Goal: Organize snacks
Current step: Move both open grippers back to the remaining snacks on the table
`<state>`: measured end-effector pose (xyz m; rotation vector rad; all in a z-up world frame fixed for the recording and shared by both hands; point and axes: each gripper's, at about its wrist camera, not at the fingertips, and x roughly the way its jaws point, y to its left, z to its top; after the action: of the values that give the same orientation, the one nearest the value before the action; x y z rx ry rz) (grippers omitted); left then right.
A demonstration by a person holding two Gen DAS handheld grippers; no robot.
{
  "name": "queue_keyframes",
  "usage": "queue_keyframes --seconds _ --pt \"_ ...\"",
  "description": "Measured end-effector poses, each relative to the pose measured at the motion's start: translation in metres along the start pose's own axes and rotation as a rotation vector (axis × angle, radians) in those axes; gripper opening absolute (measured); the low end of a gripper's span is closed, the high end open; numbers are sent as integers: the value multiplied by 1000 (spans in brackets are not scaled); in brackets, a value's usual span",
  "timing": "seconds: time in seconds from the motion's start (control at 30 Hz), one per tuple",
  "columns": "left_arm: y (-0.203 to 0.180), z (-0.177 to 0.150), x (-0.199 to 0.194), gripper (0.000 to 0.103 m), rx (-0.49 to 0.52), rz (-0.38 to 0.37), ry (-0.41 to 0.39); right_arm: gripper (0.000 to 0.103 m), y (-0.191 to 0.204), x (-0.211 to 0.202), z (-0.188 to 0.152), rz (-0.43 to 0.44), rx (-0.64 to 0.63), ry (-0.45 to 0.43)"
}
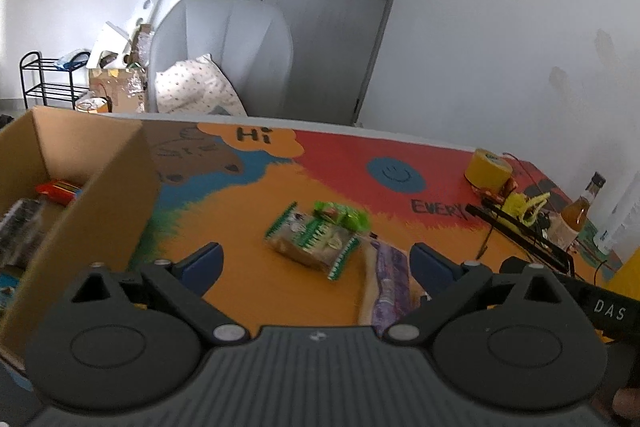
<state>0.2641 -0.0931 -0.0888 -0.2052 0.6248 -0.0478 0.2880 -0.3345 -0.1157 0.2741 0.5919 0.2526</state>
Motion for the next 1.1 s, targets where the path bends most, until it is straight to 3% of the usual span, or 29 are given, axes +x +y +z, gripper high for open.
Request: queue_keyframes --seconds 0.2,0.37,0.57,0.7,0.8,0.83,0.87,0.9,1.1 --pt "-13 -7 17 92 22 -9 26 102 -9 9 -5 2 22 25" --pt "-20 -12 35 76 28 -28 76 102 -18 19 -10 21 82 58" --pt "-28 -22 59 60 31 -62 145 97 -18 29 -12 16 68 90" --pt "-30 -28 75 59 28 -87 191 96 -15 35 -11 7 47 100" --pt "-34 -32 77 57 54 -88 176 92 -14 40 -11 10 49 109" --pt "-34 -33 77 51 55 -90 172 91 -13 42 -10 14 49 116" --pt "-32 -32 77 35 47 -111 175 89 -11 44 -10 16 43 119" --pt "-30 -31 77 32 28 -146 187 86 -10 45 -10 21 37 122" --pt "-22 -27 73 28 12 -130 193 83 1 53 -12 45 18 143"
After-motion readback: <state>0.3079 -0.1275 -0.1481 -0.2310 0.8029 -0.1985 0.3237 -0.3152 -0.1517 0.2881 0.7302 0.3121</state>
